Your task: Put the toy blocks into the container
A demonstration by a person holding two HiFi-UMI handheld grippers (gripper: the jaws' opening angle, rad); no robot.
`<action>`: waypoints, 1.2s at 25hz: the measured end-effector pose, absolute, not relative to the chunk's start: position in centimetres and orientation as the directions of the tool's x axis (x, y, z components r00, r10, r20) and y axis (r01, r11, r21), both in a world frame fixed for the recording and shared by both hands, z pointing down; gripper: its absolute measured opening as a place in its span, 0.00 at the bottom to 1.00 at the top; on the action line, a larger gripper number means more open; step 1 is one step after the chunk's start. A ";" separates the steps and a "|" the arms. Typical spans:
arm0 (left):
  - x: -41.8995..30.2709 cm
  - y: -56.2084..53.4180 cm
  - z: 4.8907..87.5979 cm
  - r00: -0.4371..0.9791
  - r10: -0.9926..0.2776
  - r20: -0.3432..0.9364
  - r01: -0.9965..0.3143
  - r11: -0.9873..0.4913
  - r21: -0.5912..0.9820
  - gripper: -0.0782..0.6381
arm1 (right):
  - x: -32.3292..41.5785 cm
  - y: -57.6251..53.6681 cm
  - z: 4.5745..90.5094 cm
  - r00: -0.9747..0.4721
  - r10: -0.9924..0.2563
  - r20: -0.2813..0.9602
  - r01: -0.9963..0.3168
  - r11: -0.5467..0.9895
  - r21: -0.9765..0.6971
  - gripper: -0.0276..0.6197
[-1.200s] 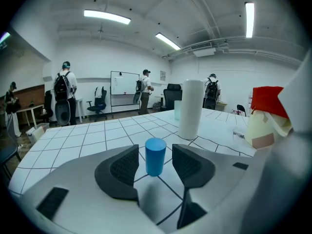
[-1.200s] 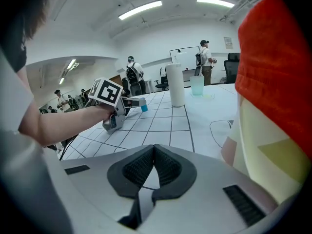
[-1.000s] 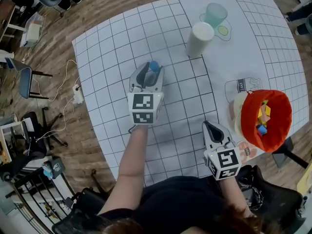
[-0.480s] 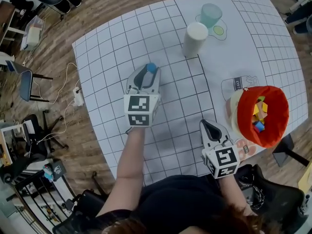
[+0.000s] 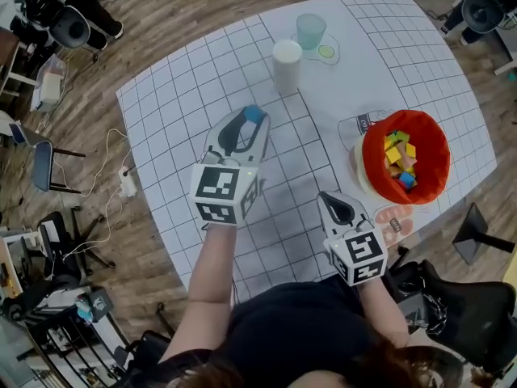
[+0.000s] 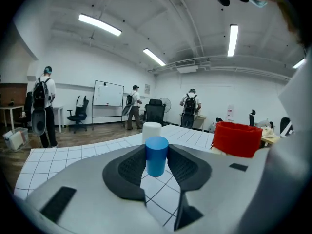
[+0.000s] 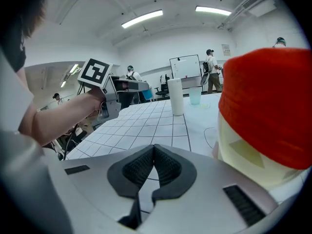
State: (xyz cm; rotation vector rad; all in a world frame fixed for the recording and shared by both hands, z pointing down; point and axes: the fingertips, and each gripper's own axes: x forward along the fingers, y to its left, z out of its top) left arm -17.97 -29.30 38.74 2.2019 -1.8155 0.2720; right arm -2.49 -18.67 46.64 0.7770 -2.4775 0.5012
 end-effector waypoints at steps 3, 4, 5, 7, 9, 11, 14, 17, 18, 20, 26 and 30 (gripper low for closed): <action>-15.4 -28.1 36.4 0.244 -0.930 0.276 -0.970 -0.231 0.080 0.32 | -1.5 -17.9 45.4 -0.724 -0.446 0.525 -0.615 0.763 -0.199 0.07; -14.5 -27.7 35.7 0.265 -0.927 0.266 -0.964 -0.253 0.079 0.32 | -1.1 -17.7 45.1 -0.723 -0.458 0.518 -0.621 0.759 -0.195 0.07; -13.5 -27.4 35.0 0.288 -0.922 0.257 -0.958 -0.278 0.078 0.32 | -0.5 -17.6 44.8 -0.718 -0.472 0.512 -0.630 0.753 -0.188 0.07; -11.5 -26.8 33.9 0.334 -0.910 0.245 -0.942 -0.327 0.072 0.32 | 0.7 -17.3 44.2 -0.704 -0.500 0.505 -0.650 0.740 -0.172 0.07; -9.4 -26.3 33.1 0.374 -0.896 0.238 -0.927 -0.371 0.058 0.32 | 2.2 -17.0 43.9 -0.687 -0.527 0.501 -0.672 0.722 -0.162 0.07; -7.2 -26.1 32.6 0.419 -0.878 0.230 -0.906 -0.420 0.049 0.32 | 4.0 -16.7 43.7 -0.664 -0.559 0.497 -0.702 0.696 -0.155 0.07; -3.6 -26.1 31.6 0.498 -0.842 0.208 -0.866 -0.497 0.063 0.32 | 7.0 -16.6 43.5 -0.625 -0.604 0.494 -0.746 0.650 -0.148 0.07; 0.4 -26.1 30.7 0.567 -0.802 0.186 -0.822 -0.565 0.071 0.32 | 9.9 -16.4 43.5 -0.585 -0.640 0.499 -0.783 0.605 -0.144 0.07; 1.9 -26.1 30.4 0.588 -0.788 0.180 -0.807 -0.587 0.069 0.32 | 10.7 -16.3 43.6 -0.574 -0.648 0.500 -0.793 0.591 -0.144 0.07; 4.8 -26.1 30.1 0.628 -0.759 0.172 -0.775 -0.629 0.057 0.32 | 12.2 -16.3 43.8 -0.559 -0.661 0.500 -0.808 0.570 -0.149 0.07; 10.0 -26.5 30.7 0.675 -0.712 0.195 -0.726 -0.688 -0.001 0.32 | 15.4 -16.4 44.3 -0.540 -0.676 0.501 -0.826 0.539 -0.162 0.07; 9.8 -27.5 30.4 0.630 -0.761 0.155 -0.771 -0.637 0.010 0.41 | 16.9 -16.8 44.4 -0.533 -0.682 0.500 -0.833 0.528 -0.167 0.07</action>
